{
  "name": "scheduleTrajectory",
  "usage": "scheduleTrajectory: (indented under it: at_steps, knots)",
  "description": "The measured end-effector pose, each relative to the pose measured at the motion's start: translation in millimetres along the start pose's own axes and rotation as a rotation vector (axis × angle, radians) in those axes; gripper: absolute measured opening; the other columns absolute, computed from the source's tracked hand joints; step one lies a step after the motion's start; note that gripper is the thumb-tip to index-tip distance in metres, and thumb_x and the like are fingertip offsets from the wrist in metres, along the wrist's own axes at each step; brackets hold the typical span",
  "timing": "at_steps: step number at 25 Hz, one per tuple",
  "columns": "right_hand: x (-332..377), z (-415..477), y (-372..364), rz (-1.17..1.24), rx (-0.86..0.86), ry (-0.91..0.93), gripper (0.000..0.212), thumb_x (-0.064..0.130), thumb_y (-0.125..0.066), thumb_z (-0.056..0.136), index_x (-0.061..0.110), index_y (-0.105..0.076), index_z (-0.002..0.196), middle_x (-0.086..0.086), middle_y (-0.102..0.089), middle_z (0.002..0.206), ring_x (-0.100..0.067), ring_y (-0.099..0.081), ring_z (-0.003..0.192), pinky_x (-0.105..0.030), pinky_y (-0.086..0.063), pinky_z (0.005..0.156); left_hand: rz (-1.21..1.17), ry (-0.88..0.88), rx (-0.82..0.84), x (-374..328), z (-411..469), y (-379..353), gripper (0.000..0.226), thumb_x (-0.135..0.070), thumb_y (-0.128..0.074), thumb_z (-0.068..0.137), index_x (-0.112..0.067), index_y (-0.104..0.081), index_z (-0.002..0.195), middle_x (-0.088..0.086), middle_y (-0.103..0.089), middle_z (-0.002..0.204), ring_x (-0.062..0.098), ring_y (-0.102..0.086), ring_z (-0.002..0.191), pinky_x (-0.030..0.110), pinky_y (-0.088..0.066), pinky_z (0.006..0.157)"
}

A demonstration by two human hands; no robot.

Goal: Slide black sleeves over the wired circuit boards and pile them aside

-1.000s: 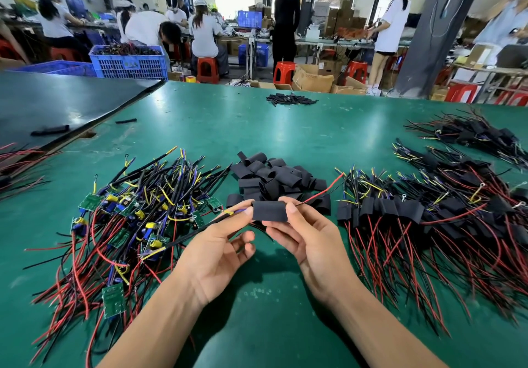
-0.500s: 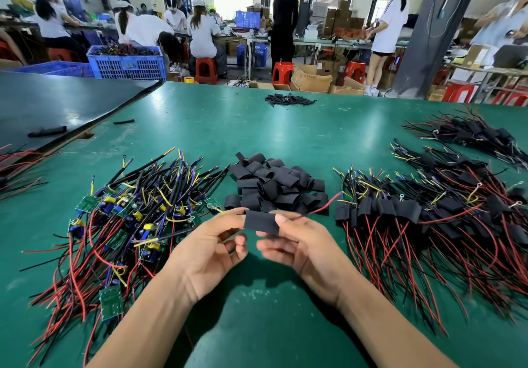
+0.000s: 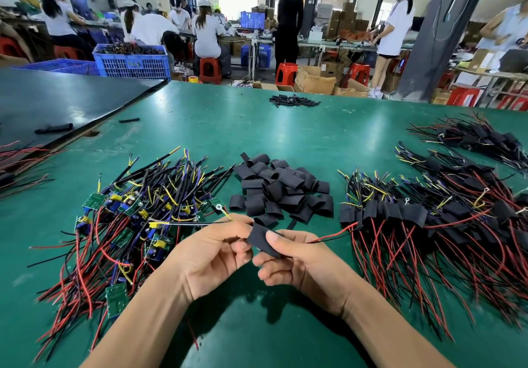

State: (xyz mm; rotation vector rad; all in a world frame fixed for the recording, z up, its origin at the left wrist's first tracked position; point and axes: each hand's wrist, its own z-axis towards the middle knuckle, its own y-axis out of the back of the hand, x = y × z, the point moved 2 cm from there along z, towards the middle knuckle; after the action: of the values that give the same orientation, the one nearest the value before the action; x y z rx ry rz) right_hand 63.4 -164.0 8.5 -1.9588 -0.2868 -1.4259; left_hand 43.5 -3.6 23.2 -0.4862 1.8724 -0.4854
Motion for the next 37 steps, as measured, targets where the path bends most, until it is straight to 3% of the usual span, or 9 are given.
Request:
scheduleTrajectory:
  at_steps: [6,10,14,17,19,23,29,33,37]
  knots:
    - [2.6,-1.0,-4.1,0.044,-0.044,-0.013,0.019,0.029,-0.075,0.080,0.011,-0.077,0.085,-0.013,-0.072,0.078,-0.016,-0.067,0.055,-0.026,-0.057,0.055,0.040,0.002,0.012,2.6,2.4,-1.5,0.012,-0.004,-0.071,0.067,-0.011,-0.067,0.077,0.000,-0.054,0.054,0.007,-0.044,0.042,0.018,-0.044,0.044]
    - [19.0,1.2,-1.4,0.403,-0.327,0.208,0.026,0.031,-0.065,0.082,0.009,-0.076,0.089,-0.006,-0.075,0.078,-0.010,-0.064,0.050,-0.021,-0.054,0.049,0.058,-0.054,0.001,5.7,5.2,-3.4,0.023,-0.023,-0.077,0.075,-0.010,-0.067,0.090,0.002,-0.054,0.065,0.013,-0.046,0.044,0.021,-0.044,0.046]
    - [32.7,-9.3,25.1,0.685,-0.598,0.405,0.040,0.048,-0.053,0.096,0.011,-0.068,0.091,-0.006,-0.077,0.085,-0.014,-0.069,0.056,-0.020,-0.055,0.051,0.690,-0.230,-0.226,14.0,6.8,1.1,0.013,-0.019,-0.072,0.089,-0.010,-0.067,0.082,-0.001,-0.059,0.061,0.016,-0.047,0.038,0.021,-0.037,0.042]
    - [25.4,-10.5,34.0,0.686,-0.699,0.375,0.051,0.059,-0.050,0.095,0.010,-0.065,0.094,-0.006,-0.076,0.083,-0.015,-0.065,0.052,-0.020,-0.054,0.050,0.978,-0.434,-0.352,17.0,6.8,1.0,0.008,-0.021,-0.071,0.087,-0.020,-0.071,0.079,-0.009,-0.066,0.066,0.001,-0.048,0.040,0.013,-0.039,0.049]
    - [19.8,-7.5,33.7,0.623,-0.718,0.342,0.051,0.061,-0.051,0.093,0.012,-0.066,0.095,-0.004,-0.076,0.081,-0.013,-0.062,0.049,-0.018,-0.052,0.048,1.063,-0.532,-0.430,14.1,6.4,3.2,0.005,-0.020,-0.069,0.087,-0.022,-0.071,0.083,-0.012,-0.068,0.077,-0.002,-0.052,0.052,0.011,-0.040,0.060]
    - [15.1,-0.9,29.8,0.419,-0.734,0.326,0.027,0.041,-0.059,0.096,0.016,-0.065,0.091,0.001,-0.074,0.074,-0.008,-0.055,0.043,-0.016,-0.049,0.045,1.186,-0.587,-0.592,11.6,7.6,15.1,0.020,-0.013,-0.062,0.092,-0.020,-0.070,0.108,-0.003,-0.059,0.109,0.013,-0.058,0.078,0.027,-0.043,0.081]
    - [5.6,8.9,26.0,0.078,-0.724,0.359,0.020,0.018,-0.056,0.100,0.008,-0.065,0.085,-0.005,-0.067,0.059,-0.010,-0.052,0.039,-0.019,-0.045,0.041,1.366,-0.463,-0.536,6.2,16.4,22.0,0.037,-0.015,-0.053,0.096,-0.024,-0.063,0.131,-0.001,-0.032,0.160,0.025,-0.047,0.134,0.031,-0.037,0.106]
    - [-1.3,11.5,25.6,-0.182,-0.669,0.378,0.020,0.017,-0.060,0.099,0.012,-0.068,0.081,-0.007,-0.068,0.063,-0.015,-0.054,0.043,-0.022,-0.045,0.044,1.496,-0.388,-0.462,-0.1,22.3,21.2,0.050,-0.012,-0.047,0.093,-0.038,-0.059,0.134,-0.012,-0.028,0.161,0.025,-0.048,0.134,0.034,-0.045,0.100]
    - [-3.2,7.9,27.5,-0.771,-0.599,0.478,0.016,0.021,-0.065,0.093,0.035,-0.073,0.091,0.015,-0.072,0.087,-0.004,-0.061,0.071,-0.012,-0.044,0.067,1.592,-0.457,-0.446,0.9,22.2,16.8,0.048,-0.008,-0.046,0.089,-0.033,-0.064,0.125,-0.015,-0.054,0.142,0.024,-0.056,0.122,0.032,-0.047,0.093]
